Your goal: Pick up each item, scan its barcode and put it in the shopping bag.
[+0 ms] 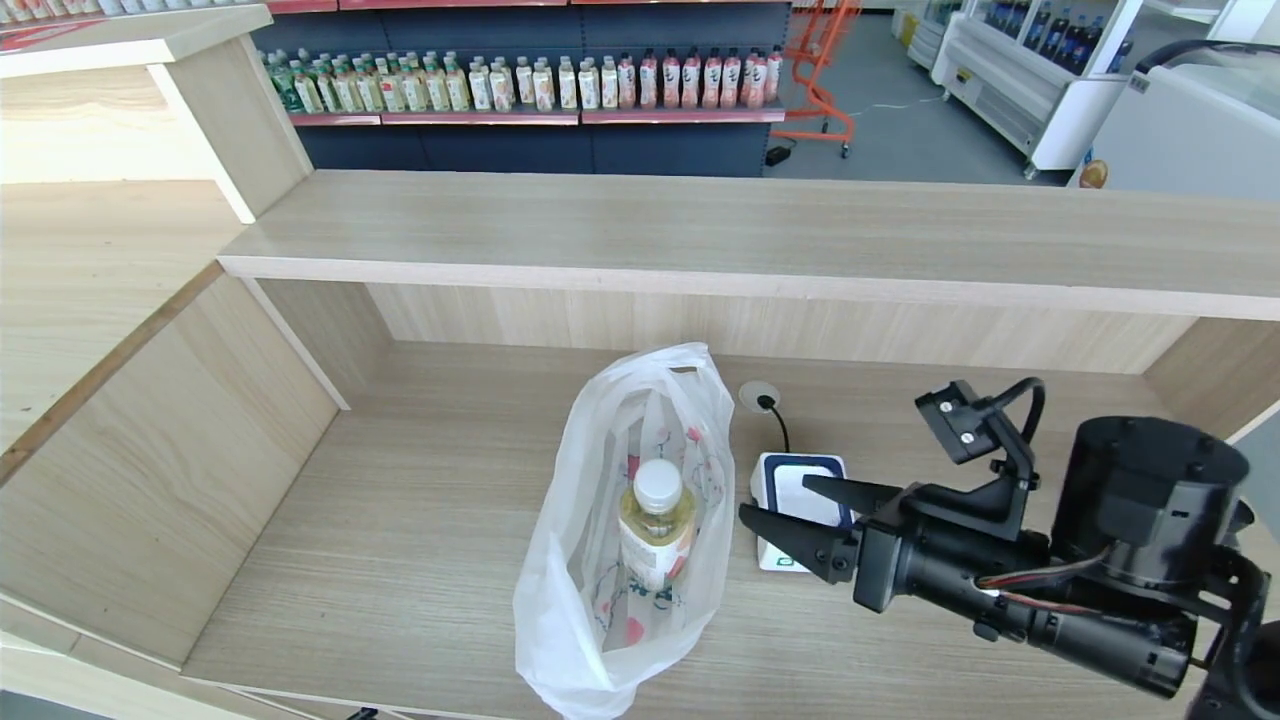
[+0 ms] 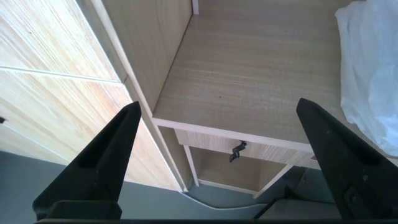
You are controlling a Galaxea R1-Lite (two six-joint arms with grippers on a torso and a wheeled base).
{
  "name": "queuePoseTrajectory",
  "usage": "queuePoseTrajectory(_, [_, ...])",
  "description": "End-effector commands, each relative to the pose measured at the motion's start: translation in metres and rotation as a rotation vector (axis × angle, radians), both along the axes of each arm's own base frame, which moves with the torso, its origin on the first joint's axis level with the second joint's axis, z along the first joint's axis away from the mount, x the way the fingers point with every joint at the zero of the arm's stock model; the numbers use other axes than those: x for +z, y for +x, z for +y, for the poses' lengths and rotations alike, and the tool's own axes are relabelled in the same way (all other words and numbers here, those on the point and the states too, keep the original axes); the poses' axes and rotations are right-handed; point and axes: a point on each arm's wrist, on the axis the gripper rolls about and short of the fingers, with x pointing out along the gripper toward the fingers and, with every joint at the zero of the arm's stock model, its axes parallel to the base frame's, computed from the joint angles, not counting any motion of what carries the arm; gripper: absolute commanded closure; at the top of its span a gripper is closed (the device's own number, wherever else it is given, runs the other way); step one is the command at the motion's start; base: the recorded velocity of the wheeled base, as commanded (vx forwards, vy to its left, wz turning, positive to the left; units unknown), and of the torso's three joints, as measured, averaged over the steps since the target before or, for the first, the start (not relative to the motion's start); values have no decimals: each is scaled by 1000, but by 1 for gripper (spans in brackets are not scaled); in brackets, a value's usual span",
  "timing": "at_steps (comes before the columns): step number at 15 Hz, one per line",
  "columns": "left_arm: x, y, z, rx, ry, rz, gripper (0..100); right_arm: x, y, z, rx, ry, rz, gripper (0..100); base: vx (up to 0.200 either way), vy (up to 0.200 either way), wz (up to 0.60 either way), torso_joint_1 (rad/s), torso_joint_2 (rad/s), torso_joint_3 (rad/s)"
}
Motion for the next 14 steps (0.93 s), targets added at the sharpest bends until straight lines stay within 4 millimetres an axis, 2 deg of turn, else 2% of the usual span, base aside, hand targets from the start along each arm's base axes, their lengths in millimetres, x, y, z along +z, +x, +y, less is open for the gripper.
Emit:
queuePoseTrajectory(1, [0,0,0,0,-1,0,0,32,-24,-33,-62,38,-57,0,0,0,0,0,0,0])
queuePoseTrajectory(3, [0,0,0,0,1,0,0,39,-33,-64,-171,-44,-50,0,0,0,0,0,0,0])
queuePoseTrajectory(6, [0,0,0,0,1,0,0,44,-46,-88,-251,-118,-76,0,0,0,0,0,0,0])
queuePoseTrajectory(11, [0,0,0,0,1,1,0,52,-79,-102,-266,-166,-79,0,0,0,0,0,0,0])
queuePoseTrajectory(14, [0,0,0,0,1,0,0,56,-84,-110,-315,-211,-56,0,-200,0,0,7,6,1])
